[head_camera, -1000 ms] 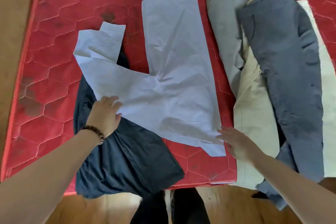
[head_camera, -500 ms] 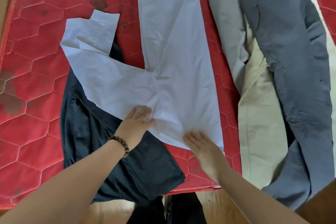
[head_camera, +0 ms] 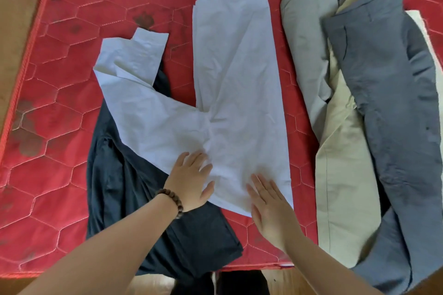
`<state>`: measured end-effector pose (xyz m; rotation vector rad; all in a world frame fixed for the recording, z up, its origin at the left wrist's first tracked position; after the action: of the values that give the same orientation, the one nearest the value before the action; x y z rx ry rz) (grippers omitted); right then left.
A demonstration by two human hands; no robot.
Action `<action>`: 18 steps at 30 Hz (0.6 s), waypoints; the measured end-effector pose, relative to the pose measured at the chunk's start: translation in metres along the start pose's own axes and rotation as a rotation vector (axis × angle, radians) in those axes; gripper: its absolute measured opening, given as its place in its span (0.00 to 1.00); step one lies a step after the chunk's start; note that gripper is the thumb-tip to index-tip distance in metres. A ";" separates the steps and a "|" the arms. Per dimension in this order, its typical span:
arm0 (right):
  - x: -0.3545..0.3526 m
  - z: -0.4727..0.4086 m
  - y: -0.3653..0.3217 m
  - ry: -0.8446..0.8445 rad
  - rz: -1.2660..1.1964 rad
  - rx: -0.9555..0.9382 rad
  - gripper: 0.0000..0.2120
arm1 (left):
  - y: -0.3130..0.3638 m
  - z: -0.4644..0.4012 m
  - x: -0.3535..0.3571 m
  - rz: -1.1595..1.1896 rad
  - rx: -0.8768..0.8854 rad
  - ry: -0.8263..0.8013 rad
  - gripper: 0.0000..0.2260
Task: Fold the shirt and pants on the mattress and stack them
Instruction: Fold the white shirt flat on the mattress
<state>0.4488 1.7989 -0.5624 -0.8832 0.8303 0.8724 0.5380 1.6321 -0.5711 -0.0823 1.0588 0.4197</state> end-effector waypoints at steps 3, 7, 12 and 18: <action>-0.018 -0.046 0.014 0.064 -0.022 0.025 0.26 | 0.022 -0.033 -0.022 0.095 0.006 0.111 0.26; -0.040 -0.114 0.042 0.106 -0.024 0.062 0.28 | 0.029 -0.097 -0.033 0.167 -0.069 0.152 0.26; -0.056 -0.196 0.078 0.144 0.054 0.097 0.26 | -0.011 -0.161 -0.044 0.156 -0.274 0.187 0.28; -0.096 -0.281 0.107 0.202 0.162 0.149 0.26 | -0.058 -0.231 -0.080 0.121 -0.303 0.243 0.28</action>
<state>0.2495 1.5613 -0.6202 -0.7893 1.1399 0.8582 0.3345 1.4944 -0.6247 -0.3468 1.2361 0.6912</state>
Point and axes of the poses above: each hand's wrist, its own z-axis away from the middle knuckle, its own x-axis out of the palm, y = z × x, the point moved 8 cm from there along -z, towards the middle knuckle, and after that the axes turned 7 degrees about -y, right-handed, at the moved point
